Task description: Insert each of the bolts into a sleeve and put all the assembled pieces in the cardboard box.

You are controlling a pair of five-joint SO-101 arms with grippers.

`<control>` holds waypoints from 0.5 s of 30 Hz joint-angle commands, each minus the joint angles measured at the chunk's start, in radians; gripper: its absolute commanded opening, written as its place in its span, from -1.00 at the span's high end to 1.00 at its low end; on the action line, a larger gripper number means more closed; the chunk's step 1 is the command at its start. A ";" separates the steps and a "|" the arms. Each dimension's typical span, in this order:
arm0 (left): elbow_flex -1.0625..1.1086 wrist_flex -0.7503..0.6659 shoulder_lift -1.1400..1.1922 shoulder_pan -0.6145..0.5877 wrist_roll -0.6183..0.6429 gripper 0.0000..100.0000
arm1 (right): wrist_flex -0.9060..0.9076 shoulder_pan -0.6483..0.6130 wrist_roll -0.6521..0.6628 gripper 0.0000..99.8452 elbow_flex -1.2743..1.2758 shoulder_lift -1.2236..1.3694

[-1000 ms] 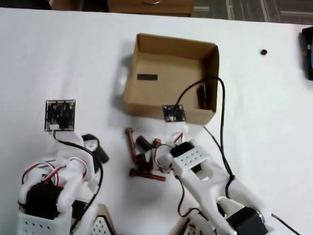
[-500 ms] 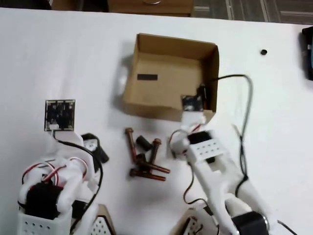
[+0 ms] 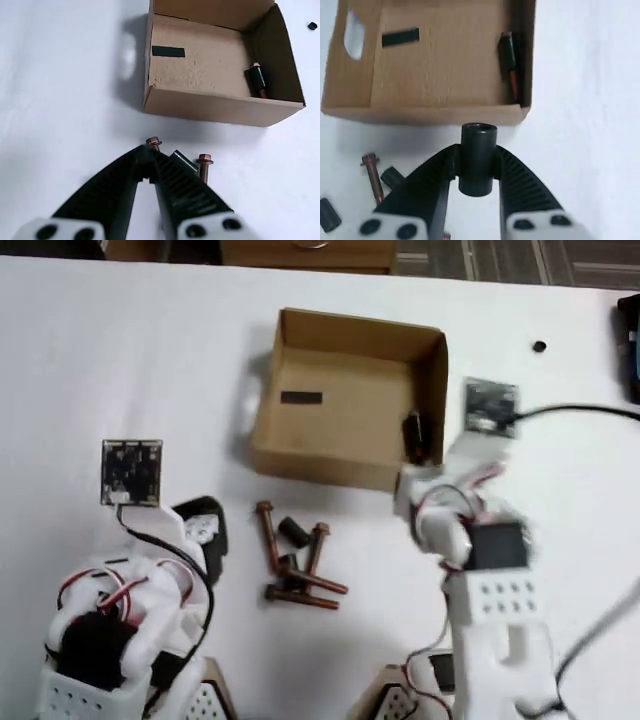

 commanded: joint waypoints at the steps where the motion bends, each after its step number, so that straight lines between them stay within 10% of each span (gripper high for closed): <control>1: -0.028 -0.025 0.112 0.023 0.060 0.95 | 0.004 0.051 0.006 0.96 -0.089 -0.113; 15: -0.274 -0.035 0.833 0.140 0.330 0.95 | 0.038 0.239 0.006 0.96 -0.095 -0.166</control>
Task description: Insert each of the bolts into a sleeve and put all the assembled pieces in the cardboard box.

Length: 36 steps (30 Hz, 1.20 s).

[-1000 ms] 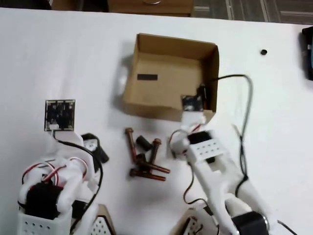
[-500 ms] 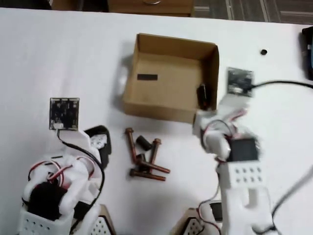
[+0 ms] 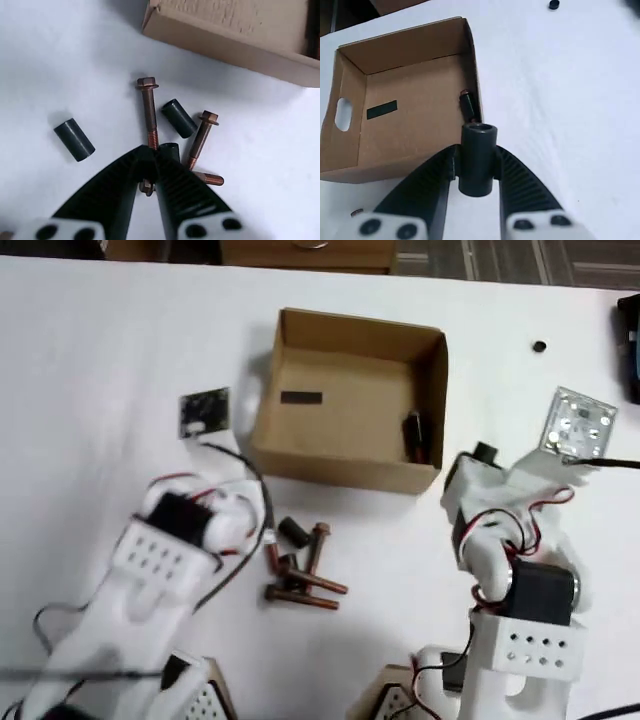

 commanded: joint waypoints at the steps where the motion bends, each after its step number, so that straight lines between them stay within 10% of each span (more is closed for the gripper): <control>1: -0.068 -0.032 0.140 0.011 0.032 0.95 | 0.016 0.039 0.006 0.96 -0.052 -0.027; 36: 0.070 -0.328 0.350 -0.098 -0.009 0.75 | 0.021 0.041 0.008 0.96 0.000 -0.018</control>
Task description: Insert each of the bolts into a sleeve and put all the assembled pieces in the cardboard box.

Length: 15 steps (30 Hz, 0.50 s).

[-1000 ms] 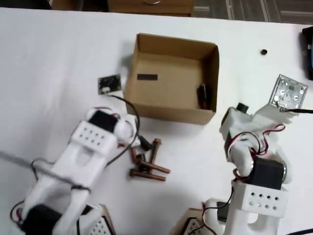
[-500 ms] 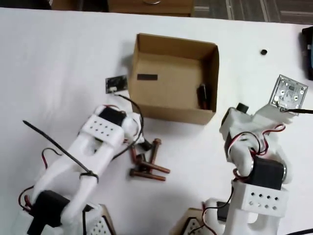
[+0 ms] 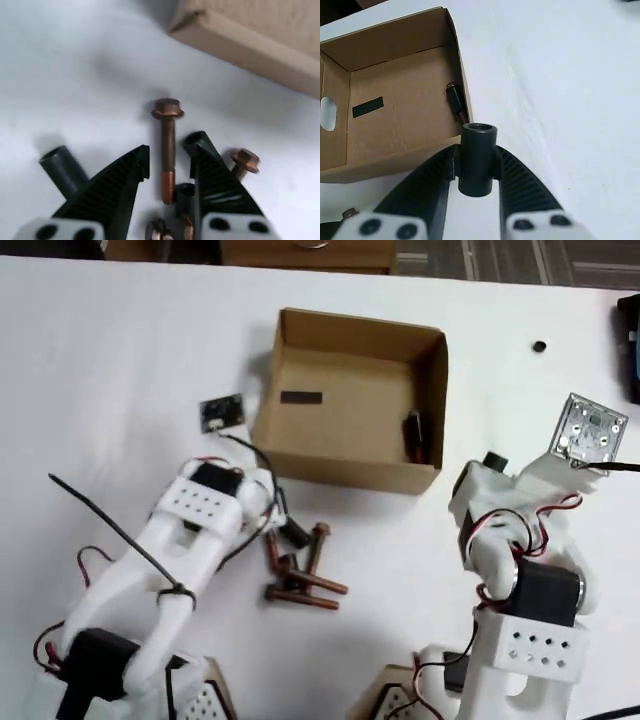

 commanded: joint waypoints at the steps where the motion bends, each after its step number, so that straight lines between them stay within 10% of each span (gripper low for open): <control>1: 0.010 -0.031 -0.006 -0.020 -0.008 0.79 | -0.007 0.007 0.008 0.96 -0.006 -0.018; 15: 0.002 -0.063 -0.005 0.074 0.000 0.86 | -0.005 0.005 0.008 0.96 -0.006 -0.018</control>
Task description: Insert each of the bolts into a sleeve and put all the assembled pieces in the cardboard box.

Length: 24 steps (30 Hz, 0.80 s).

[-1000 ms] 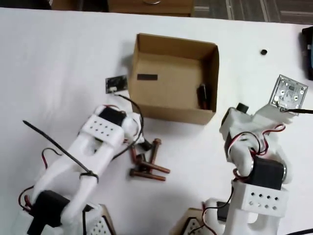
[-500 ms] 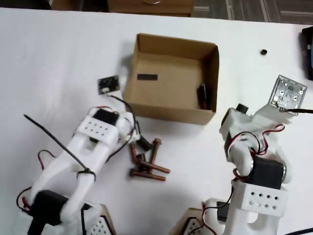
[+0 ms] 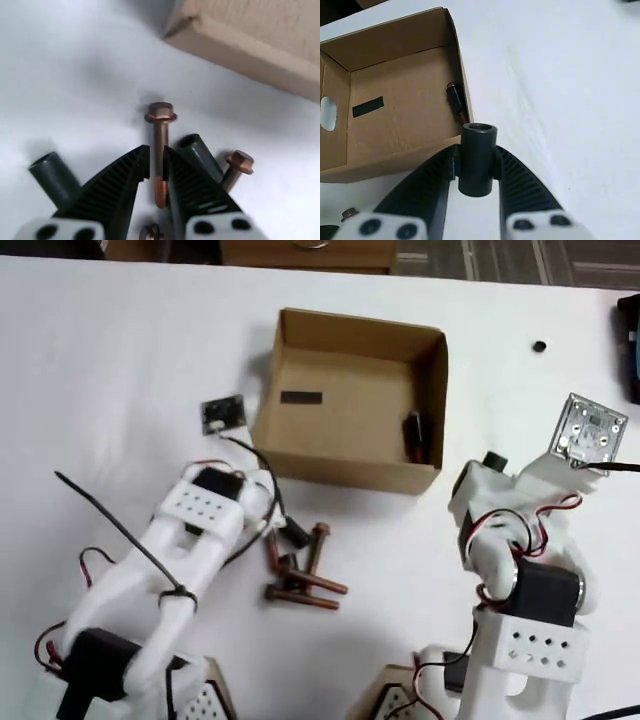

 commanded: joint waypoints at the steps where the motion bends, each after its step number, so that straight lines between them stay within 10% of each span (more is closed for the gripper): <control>1: -0.004 -0.028 -0.005 0.034 0.002 0.86 | -0.004 0.005 0.008 0.96 -0.006 -0.018; 24: 0.108 -0.212 0.031 0.026 -0.005 0.86 | -0.005 0.007 0.008 0.96 -0.008 -0.019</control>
